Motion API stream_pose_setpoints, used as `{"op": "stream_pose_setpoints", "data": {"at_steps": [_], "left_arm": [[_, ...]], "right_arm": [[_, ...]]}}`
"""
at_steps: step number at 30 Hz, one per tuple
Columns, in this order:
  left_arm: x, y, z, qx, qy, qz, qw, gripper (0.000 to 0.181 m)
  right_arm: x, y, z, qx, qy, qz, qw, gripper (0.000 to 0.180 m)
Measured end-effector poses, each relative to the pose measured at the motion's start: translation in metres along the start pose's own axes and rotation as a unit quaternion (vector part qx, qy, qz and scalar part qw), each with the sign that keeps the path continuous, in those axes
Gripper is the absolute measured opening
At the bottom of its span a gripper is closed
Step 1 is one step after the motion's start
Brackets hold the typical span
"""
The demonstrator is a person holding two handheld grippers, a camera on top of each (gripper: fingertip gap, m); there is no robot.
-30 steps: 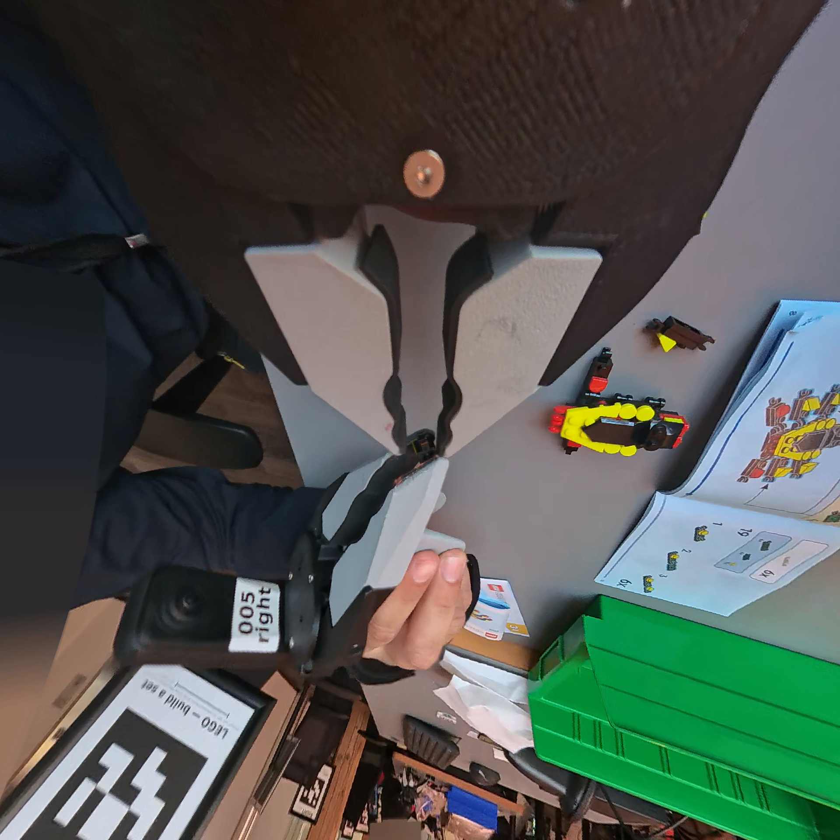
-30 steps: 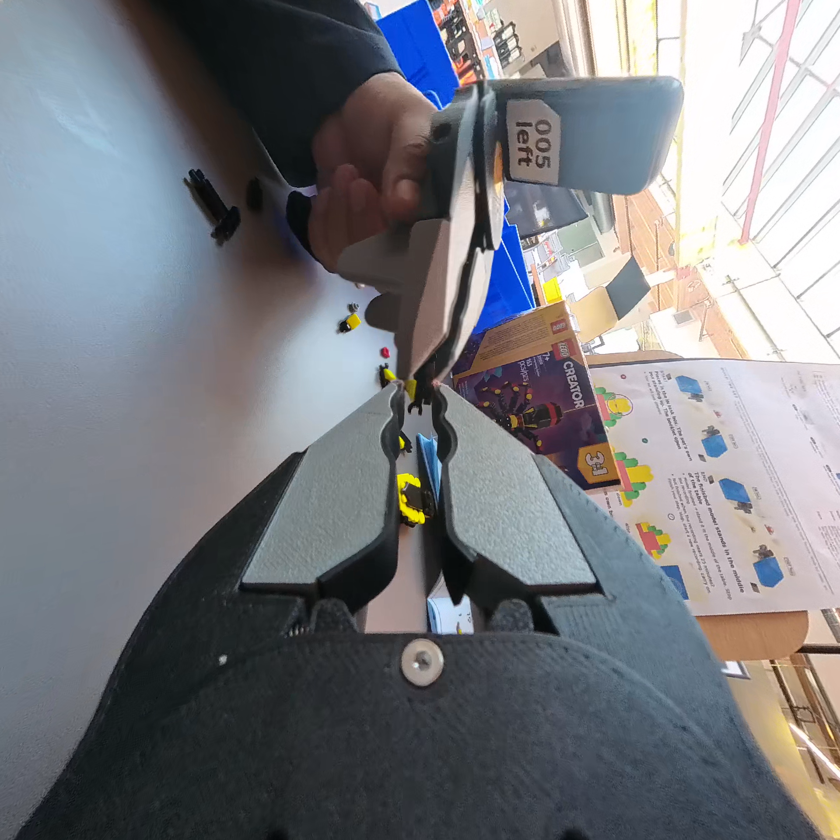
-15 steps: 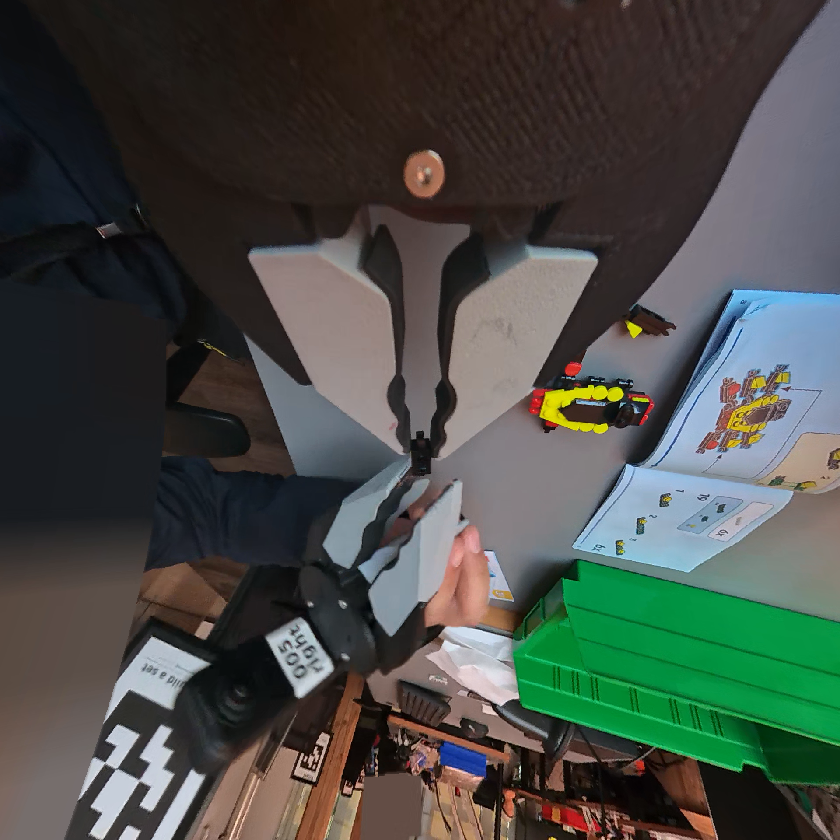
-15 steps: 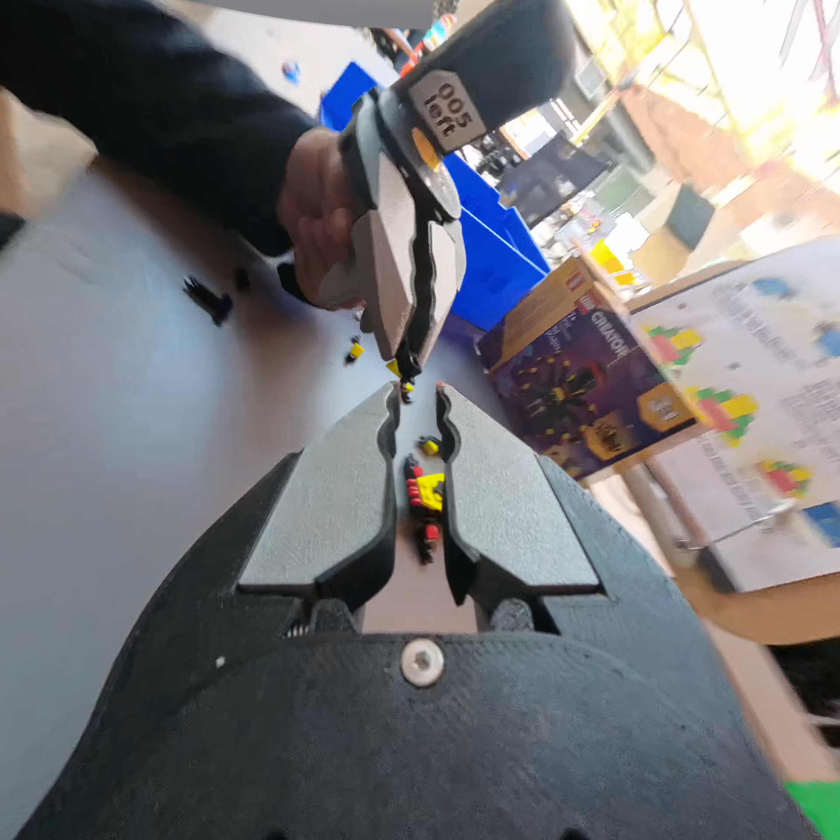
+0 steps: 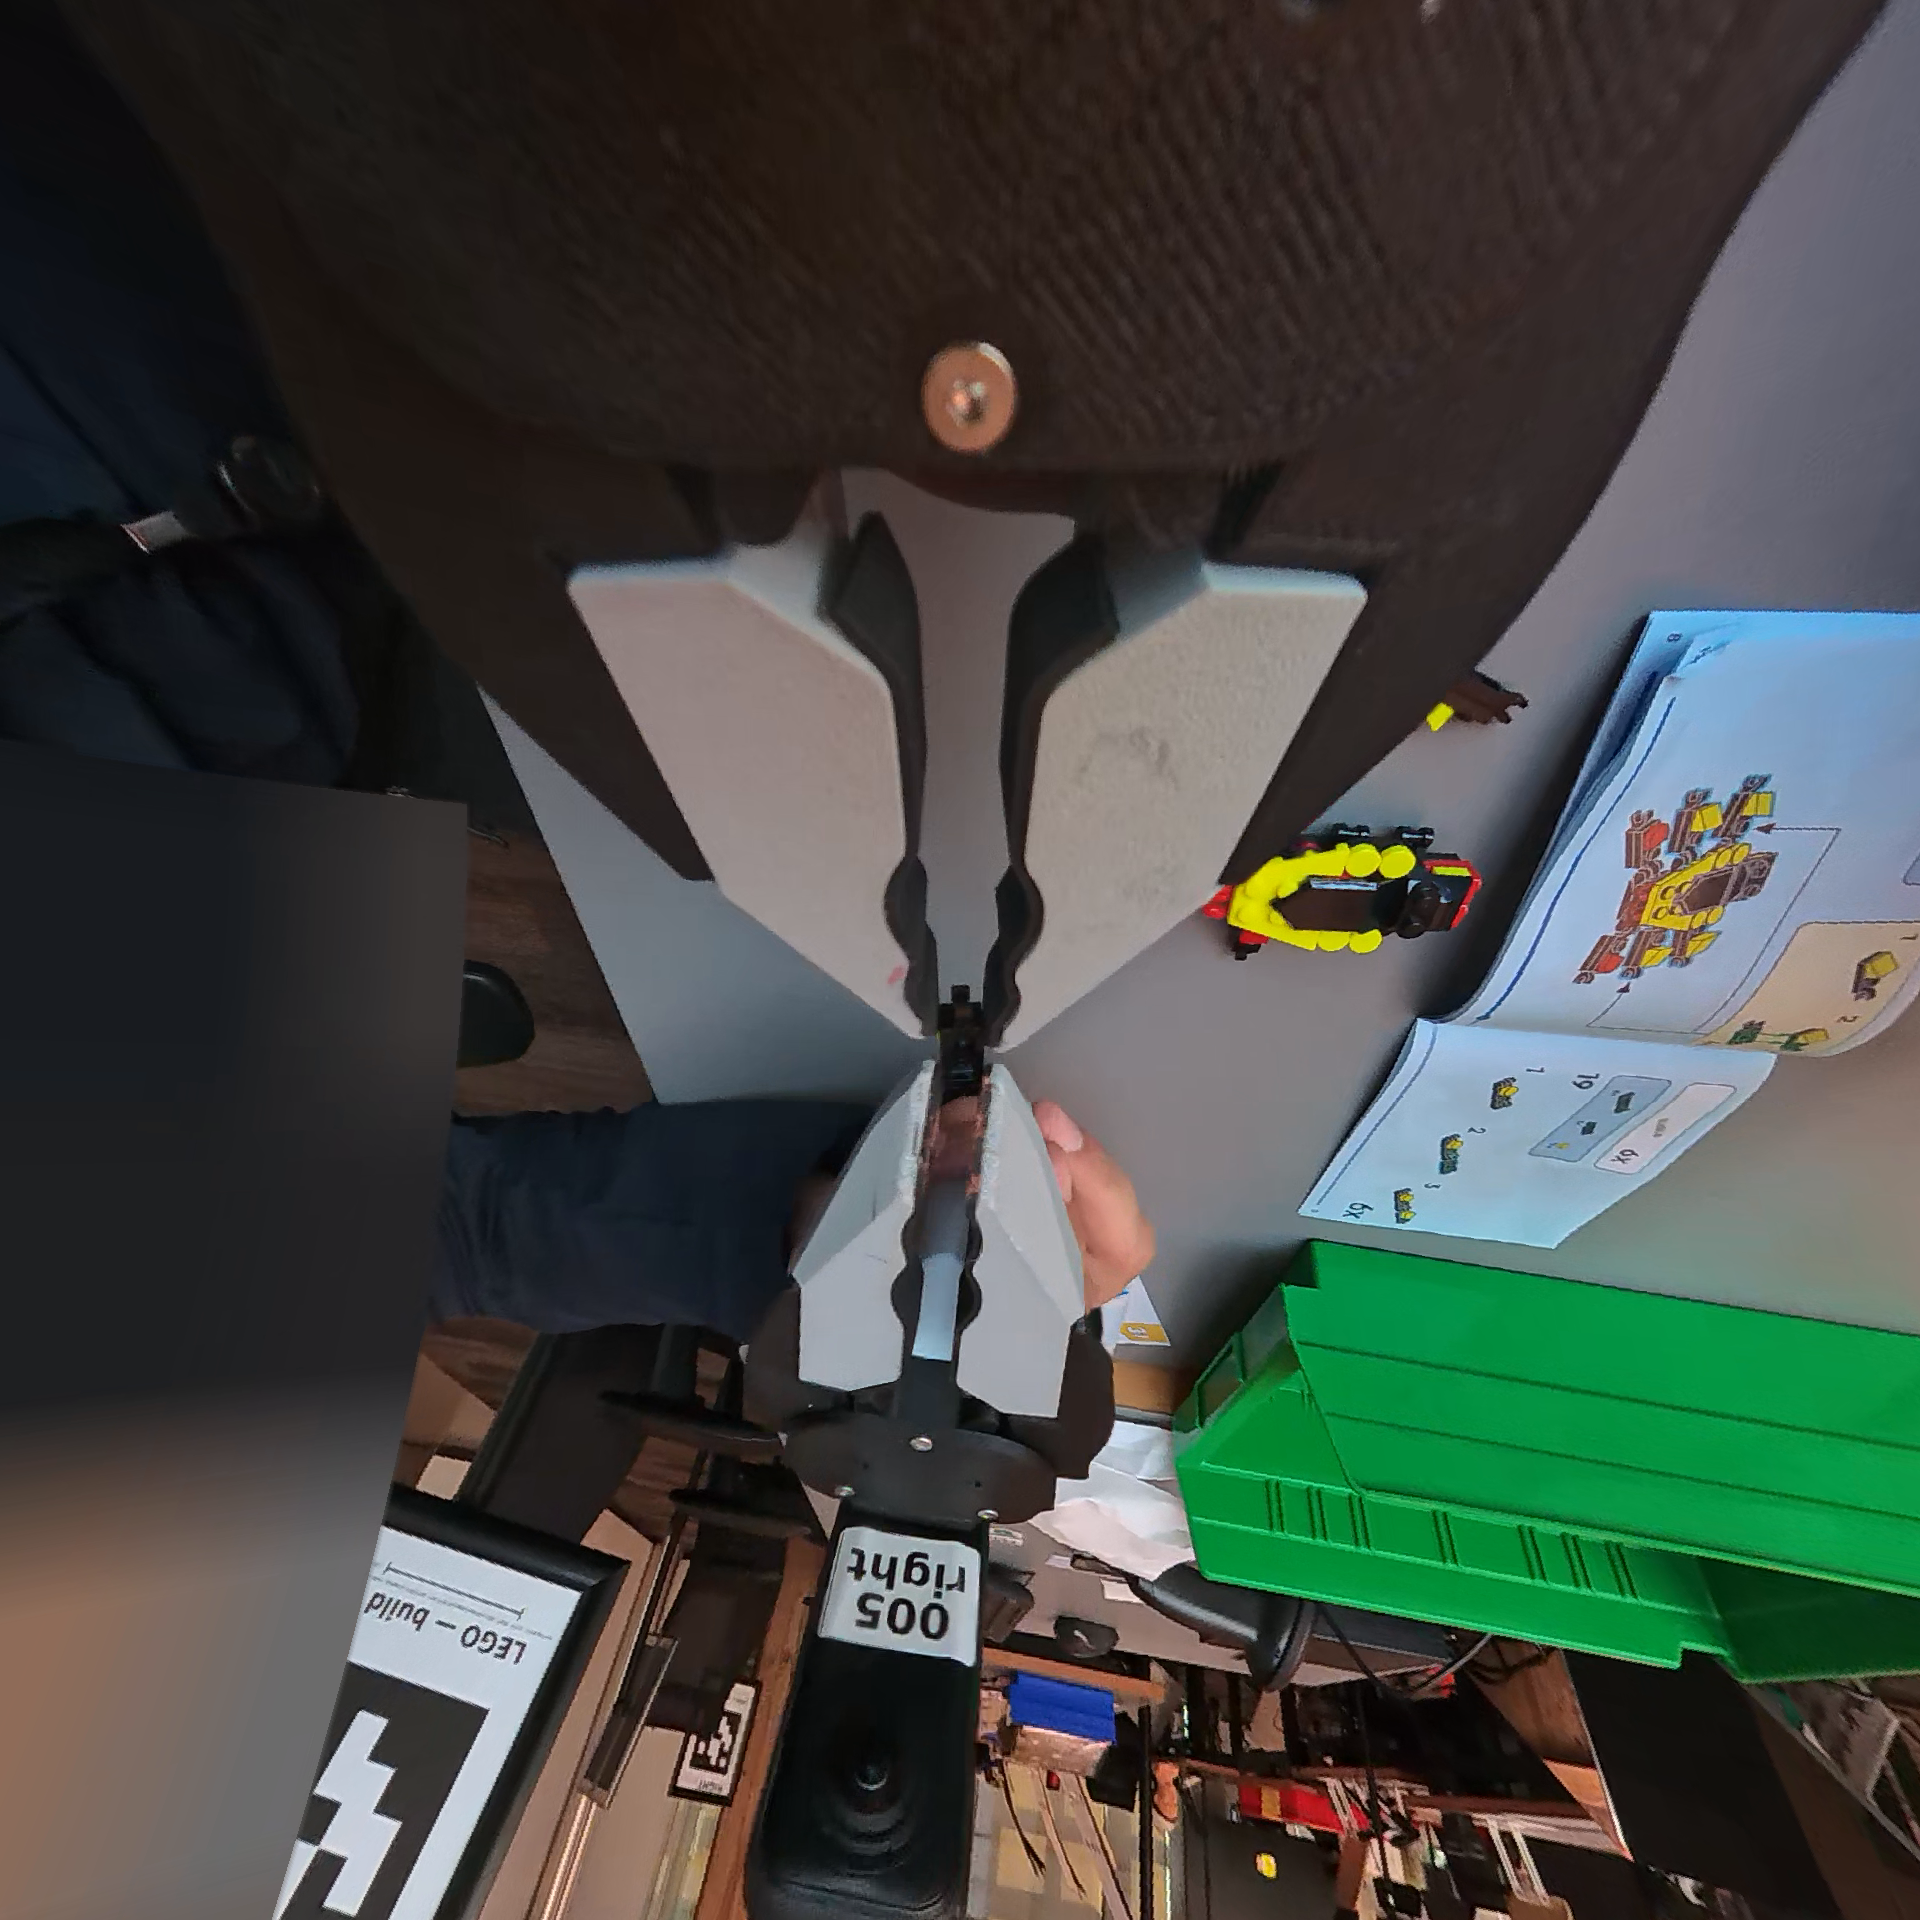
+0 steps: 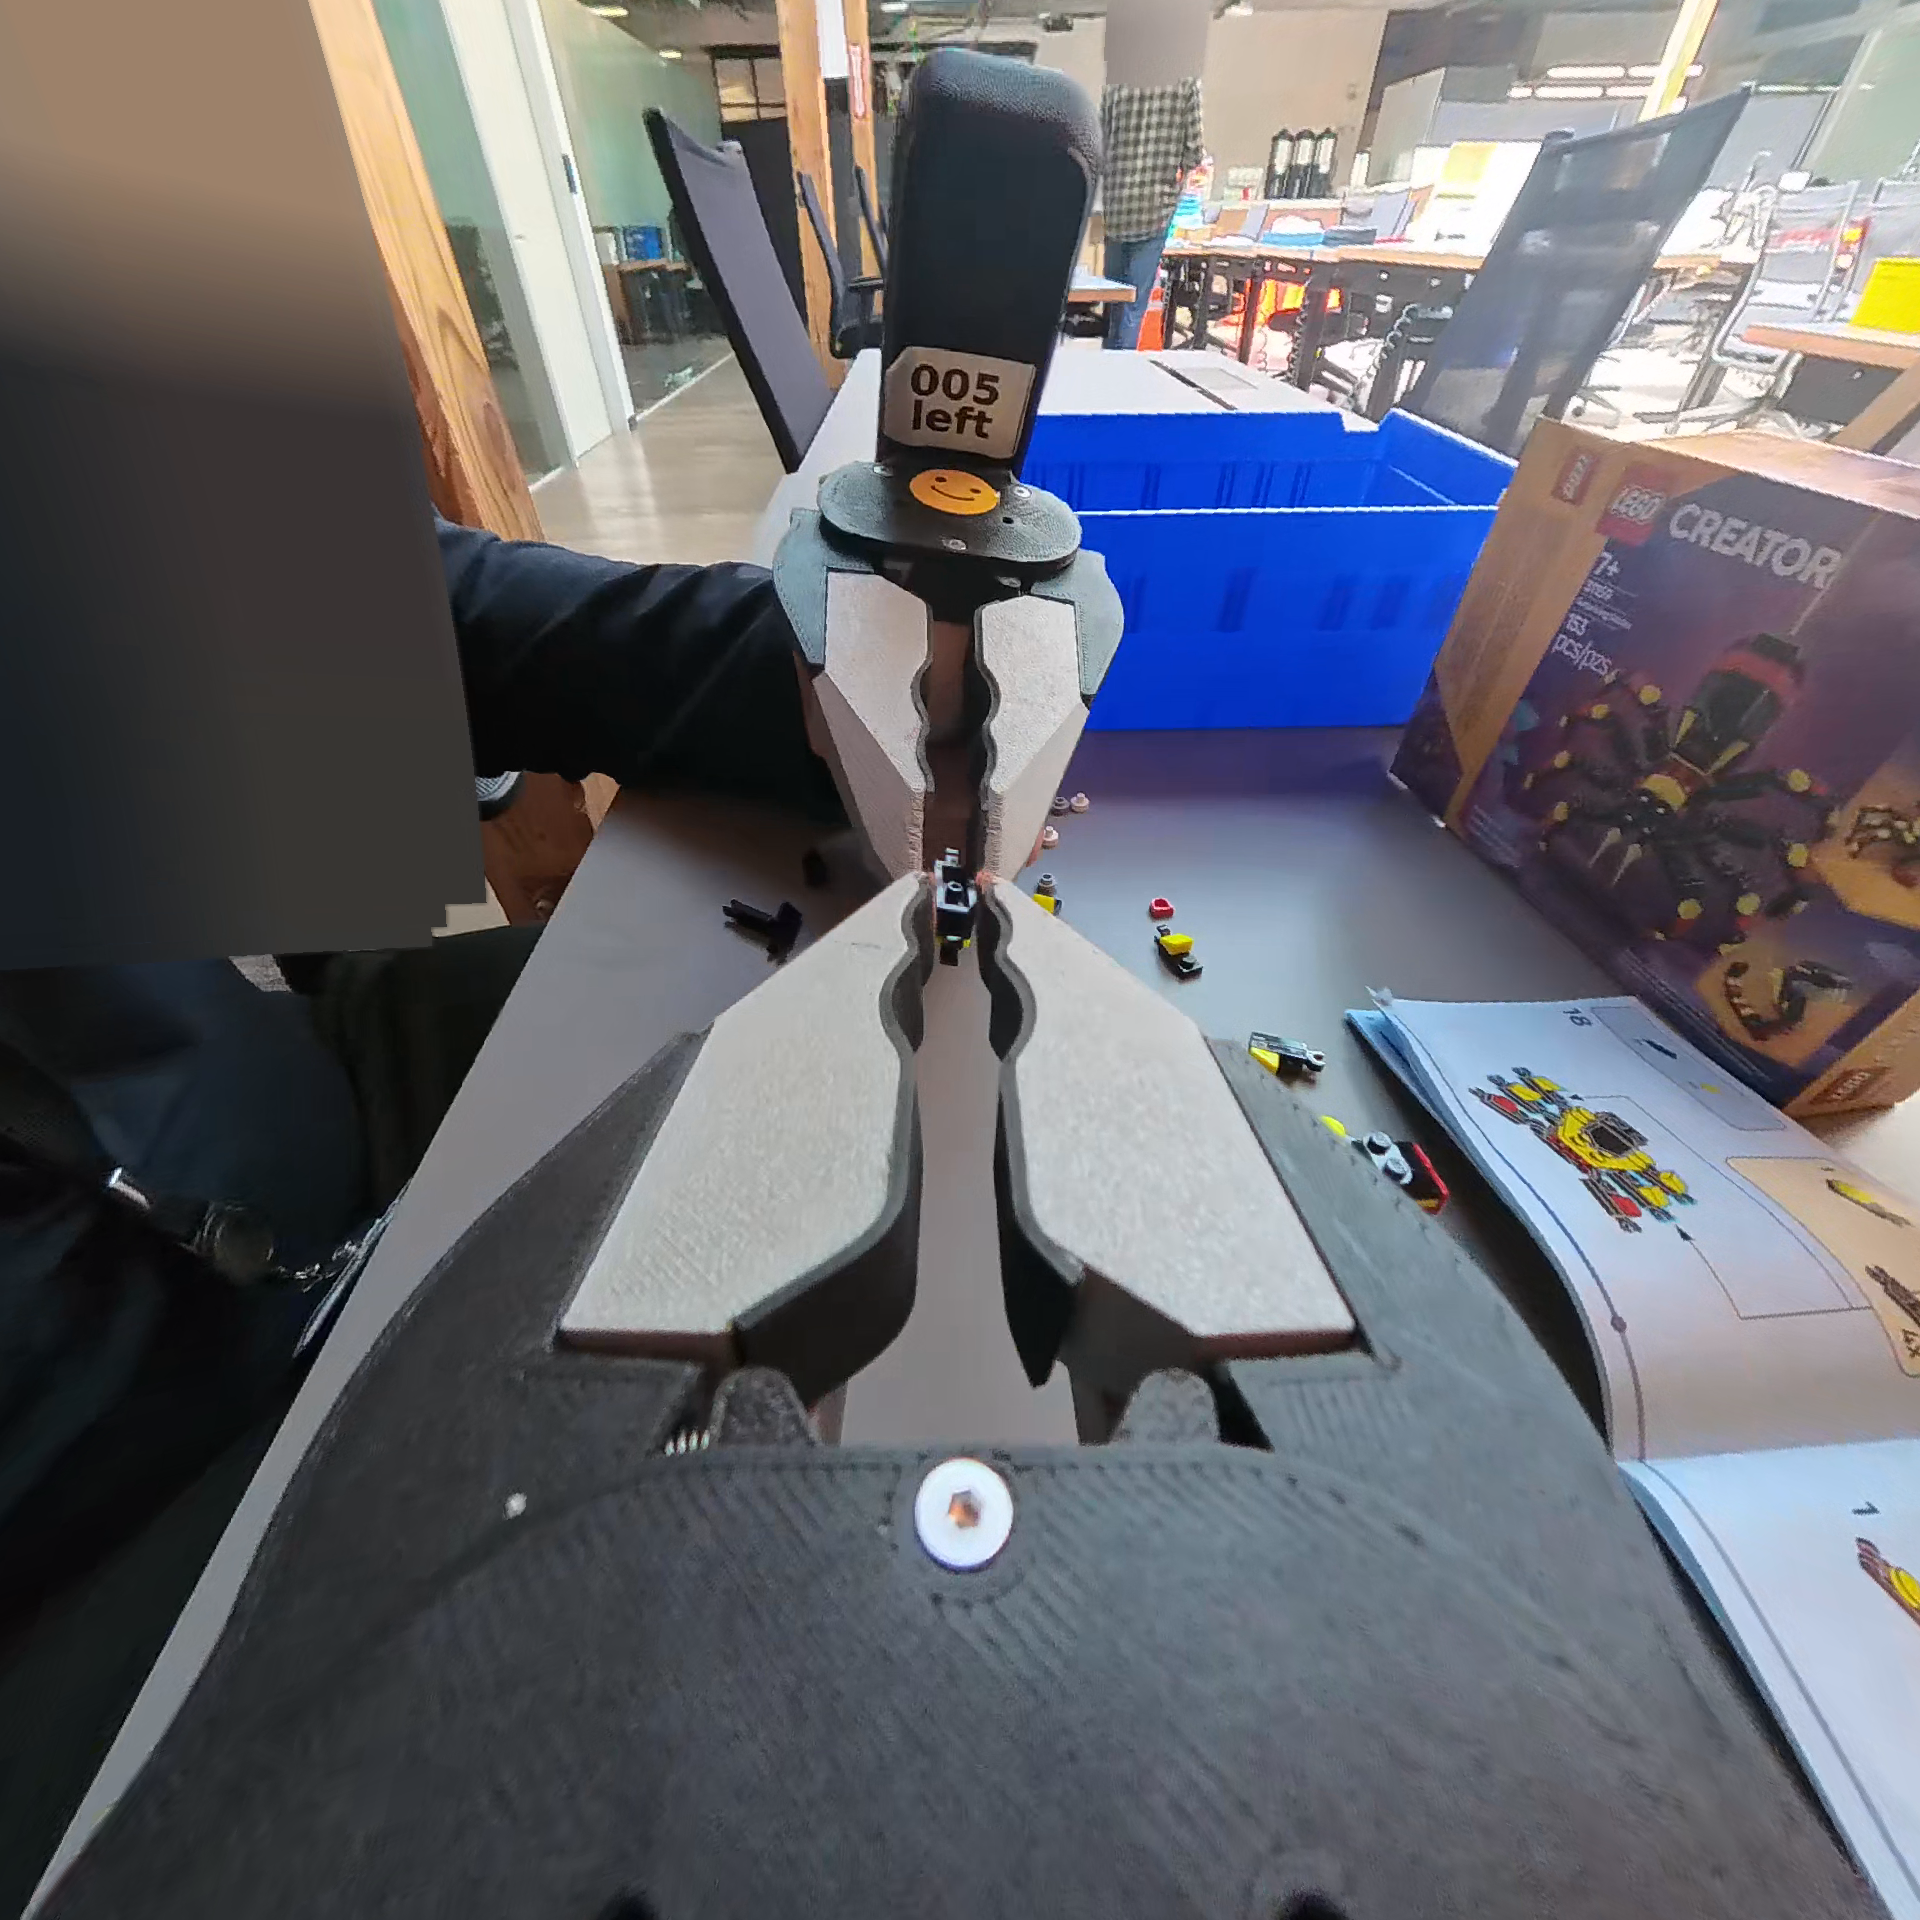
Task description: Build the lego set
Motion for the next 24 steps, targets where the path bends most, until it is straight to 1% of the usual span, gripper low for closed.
{"op": "stream_pose_setpoints", "data": {"at_steps": [3,5,8,16,21,24], "left_arm": [[0.0001,-0.0009,0.0000,0.012,-0.012,-0.006,1.000,0.006],[-0.0004,-0.0018,-0.0006,0.014,-0.011,-0.012,1.000,0.005],[-0.0017,-0.0037,-0.0013,0.019,-0.013,-0.026,0.999,0.005],[-0.0003,-0.0036,0.0005,0.016,-0.034,-0.024,0.999,0.006],[0.0016,0.0012,0.0029,0.047,-0.075,0.022,0.996,0.005],[0.0015,0.0011,0.0030,0.046,-0.070,0.015,0.996,0.005]], "right_arm": [[-0.0018,-0.0002,-0.0012,0.001,0.010,-0.003,1.000,0.005],[-0.0031,-0.0004,-0.0015,0.003,0.008,-0.007,1.000,0.009],[-0.0022,0.0001,-0.0015,0.009,0.001,-0.004,1.000,0.006],[-0.0022,-0.0007,-0.0047,0.002,0.015,0.005,1.000,0.006],[0.0030,0.0029,-0.0021,-0.064,0.074,0.052,0.994,0.005],[0.0027,0.0018,-0.0016,-0.065,0.073,0.050,0.994,0.005]]}}
Point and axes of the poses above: each gripper's, where its closed fingertips meet, x out along the fingers, y out of its underside, z = x × y across the jaws, the point moved 10 cm from there along -x, back along the fingers, and after that the axes turned 1 degree about x, right-handed, at the moved point
